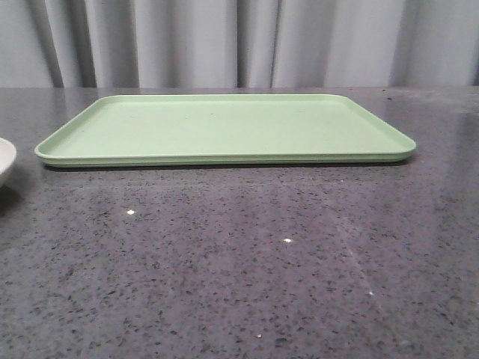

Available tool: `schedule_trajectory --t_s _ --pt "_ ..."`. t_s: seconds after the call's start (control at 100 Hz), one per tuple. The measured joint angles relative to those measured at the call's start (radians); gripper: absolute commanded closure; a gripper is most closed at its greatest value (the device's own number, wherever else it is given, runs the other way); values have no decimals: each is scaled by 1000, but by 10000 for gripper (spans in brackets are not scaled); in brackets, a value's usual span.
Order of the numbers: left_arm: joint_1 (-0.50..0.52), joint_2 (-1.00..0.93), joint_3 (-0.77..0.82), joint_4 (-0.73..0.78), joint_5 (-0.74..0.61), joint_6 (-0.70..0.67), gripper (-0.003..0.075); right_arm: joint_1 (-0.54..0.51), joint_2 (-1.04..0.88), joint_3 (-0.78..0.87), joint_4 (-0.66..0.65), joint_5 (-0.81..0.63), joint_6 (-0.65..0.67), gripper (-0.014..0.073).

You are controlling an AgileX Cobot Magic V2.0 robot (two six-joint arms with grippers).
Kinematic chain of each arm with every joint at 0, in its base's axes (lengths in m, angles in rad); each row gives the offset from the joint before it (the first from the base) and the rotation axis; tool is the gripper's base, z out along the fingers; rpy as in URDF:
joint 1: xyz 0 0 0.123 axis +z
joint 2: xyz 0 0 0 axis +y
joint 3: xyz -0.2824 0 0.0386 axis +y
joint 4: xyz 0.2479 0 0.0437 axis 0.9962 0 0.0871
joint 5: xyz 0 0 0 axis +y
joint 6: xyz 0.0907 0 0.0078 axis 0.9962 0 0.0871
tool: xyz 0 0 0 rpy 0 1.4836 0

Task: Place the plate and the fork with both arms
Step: 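Lift the plate with the left gripper and carry it over the tray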

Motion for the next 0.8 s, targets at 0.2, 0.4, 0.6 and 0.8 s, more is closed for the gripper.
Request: schedule_trajectory --t_s 0.2,0.4,0.6,0.8 --pt "35 121 0 4 56 -1 224 0 0 0 0 0 0 73" --pt "56 261 0 4 77 -1 224 0 0 0 0 0 0 73" --pt "58 383 0 4 75 -1 228 0 0 0 0 0 0 73" --pt "58 477 0 4 68 -1 228 0 0 0 0 0 0 73"
